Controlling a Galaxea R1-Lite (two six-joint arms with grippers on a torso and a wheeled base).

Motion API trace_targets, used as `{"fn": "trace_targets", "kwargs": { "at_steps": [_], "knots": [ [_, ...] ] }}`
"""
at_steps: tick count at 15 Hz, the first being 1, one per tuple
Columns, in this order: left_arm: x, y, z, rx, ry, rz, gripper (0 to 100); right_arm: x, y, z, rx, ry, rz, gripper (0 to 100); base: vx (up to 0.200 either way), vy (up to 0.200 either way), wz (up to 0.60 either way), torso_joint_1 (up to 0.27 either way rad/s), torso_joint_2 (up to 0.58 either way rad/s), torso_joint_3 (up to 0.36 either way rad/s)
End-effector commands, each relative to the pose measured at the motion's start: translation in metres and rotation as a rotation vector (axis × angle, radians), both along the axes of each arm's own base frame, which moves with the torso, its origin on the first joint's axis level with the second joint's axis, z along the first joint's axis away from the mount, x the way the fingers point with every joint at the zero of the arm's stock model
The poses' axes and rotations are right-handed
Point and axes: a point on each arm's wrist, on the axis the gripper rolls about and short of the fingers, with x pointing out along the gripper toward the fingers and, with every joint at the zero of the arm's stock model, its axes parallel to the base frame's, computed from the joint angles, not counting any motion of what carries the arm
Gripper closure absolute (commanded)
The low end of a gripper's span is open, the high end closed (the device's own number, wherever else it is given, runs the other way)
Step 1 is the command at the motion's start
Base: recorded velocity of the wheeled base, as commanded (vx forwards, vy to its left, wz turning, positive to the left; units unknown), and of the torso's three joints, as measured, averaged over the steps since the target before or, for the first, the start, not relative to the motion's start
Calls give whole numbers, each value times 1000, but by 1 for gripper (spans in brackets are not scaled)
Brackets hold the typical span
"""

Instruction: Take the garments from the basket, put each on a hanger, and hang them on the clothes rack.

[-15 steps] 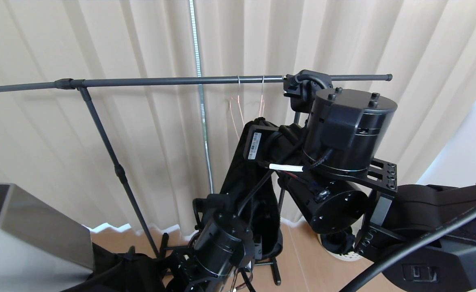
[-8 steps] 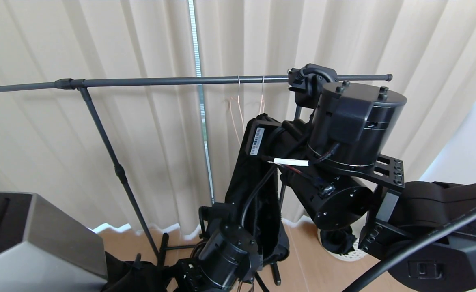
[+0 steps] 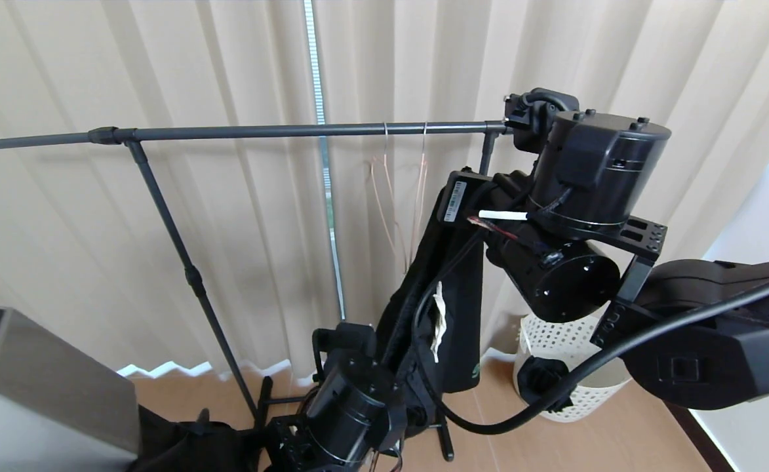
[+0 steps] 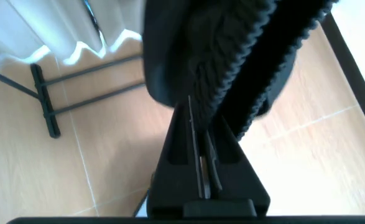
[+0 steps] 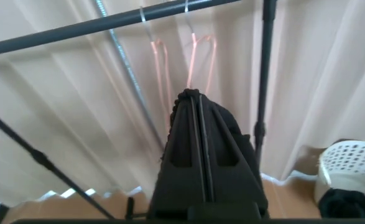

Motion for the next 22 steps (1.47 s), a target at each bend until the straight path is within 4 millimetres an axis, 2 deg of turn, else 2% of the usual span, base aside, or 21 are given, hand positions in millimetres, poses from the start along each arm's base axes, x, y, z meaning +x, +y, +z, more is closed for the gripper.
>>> {"fn": "trace_targets", "kwargs": {
  "at_steps": [1,4,5,6,9,10,11,16,19,22],
  "knots": [
    [16,29,37,-45,-90,68,100,5,-18,3,-27,-2,-33,100,0,0,0,0,0,0],
    [47,66,76,-27,-203,166,100,-8,-40,2,-148,3,44,100,0,0,0,0,0,0],
    [52,69,81,-13,-214,173,100,-10,-43,3,-166,2,51,100,0,0,0,0,0,0],
    [66,73,97,26,-231,188,100,-14,-55,-1,-236,9,71,100,0,0,0,0,0,0],
    [82,74,133,24,-208,139,100,-25,-79,-2,-336,29,126,100,0,0,0,0,0,0],
    [82,74,133,24,-208,139,100,-25,-79,-2,-336,29,126,100,0,0,0,0,0,0],
    [88,75,151,14,-186,113,100,-36,-91,1,-377,85,186,100,0,0,0,0,0,0],
    [87,76,165,11,-205,57,100,-46,-103,-4,-450,221,222,100,0,0,0,0,0,0],
    [82,81,175,12,-235,53,100,-36,-102,-8,-463,252,205,100,0,0,0,0,0,0],
    [77,90,180,8,-249,68,100,-25,-113,-6,-453,259,149,100,0,0,0,0,0,0]
  ]
}}
